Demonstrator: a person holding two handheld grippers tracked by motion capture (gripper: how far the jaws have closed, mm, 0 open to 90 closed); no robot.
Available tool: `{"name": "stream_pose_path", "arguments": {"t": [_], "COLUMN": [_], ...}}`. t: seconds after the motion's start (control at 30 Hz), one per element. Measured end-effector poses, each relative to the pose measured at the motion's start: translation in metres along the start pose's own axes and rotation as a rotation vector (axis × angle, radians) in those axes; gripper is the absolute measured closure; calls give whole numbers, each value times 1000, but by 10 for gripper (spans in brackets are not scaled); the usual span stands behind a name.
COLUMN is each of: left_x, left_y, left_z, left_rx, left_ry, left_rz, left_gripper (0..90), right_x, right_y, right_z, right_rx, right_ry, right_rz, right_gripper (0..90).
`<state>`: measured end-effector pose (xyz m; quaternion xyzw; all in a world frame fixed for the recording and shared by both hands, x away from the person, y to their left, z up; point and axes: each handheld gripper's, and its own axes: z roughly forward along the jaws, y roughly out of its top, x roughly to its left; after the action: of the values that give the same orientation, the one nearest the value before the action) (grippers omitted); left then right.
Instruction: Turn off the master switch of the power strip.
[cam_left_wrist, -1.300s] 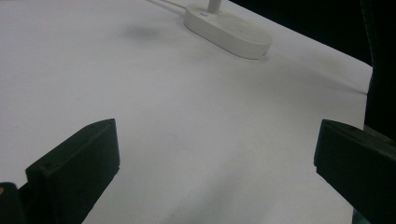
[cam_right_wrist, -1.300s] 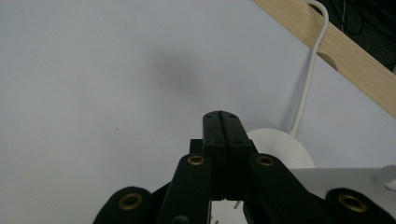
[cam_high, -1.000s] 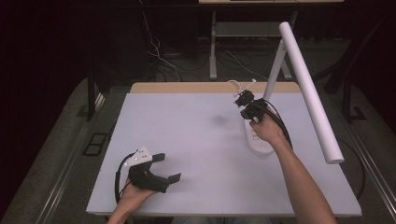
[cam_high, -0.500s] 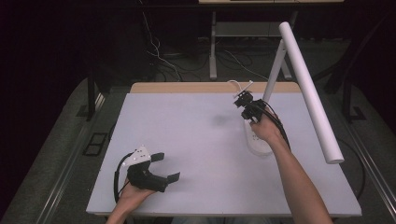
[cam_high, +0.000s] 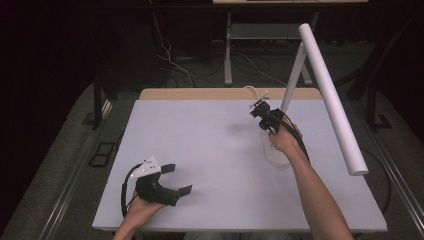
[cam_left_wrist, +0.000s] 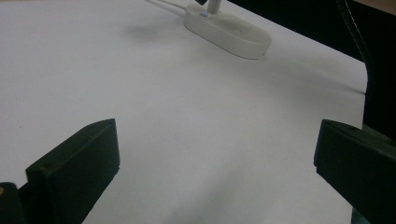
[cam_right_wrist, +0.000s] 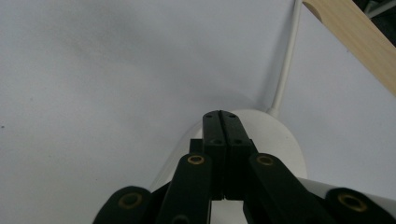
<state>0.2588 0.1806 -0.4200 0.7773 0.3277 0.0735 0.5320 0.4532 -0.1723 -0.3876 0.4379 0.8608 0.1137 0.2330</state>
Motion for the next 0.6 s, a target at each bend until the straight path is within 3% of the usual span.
{"name": "stream_pose_path", "arguments": {"t": [0.6], "left_x": [0], "left_y": [0], "left_z": [0], "left_rx": [4], "left_ry": [5], "left_rz": [1], "left_gripper": [0], "right_x": [-7], "right_y": [-15], "right_z": [11], "right_rx": [4], "right_ry": [1], "right_rz": [53], "right_gripper": [895]}}
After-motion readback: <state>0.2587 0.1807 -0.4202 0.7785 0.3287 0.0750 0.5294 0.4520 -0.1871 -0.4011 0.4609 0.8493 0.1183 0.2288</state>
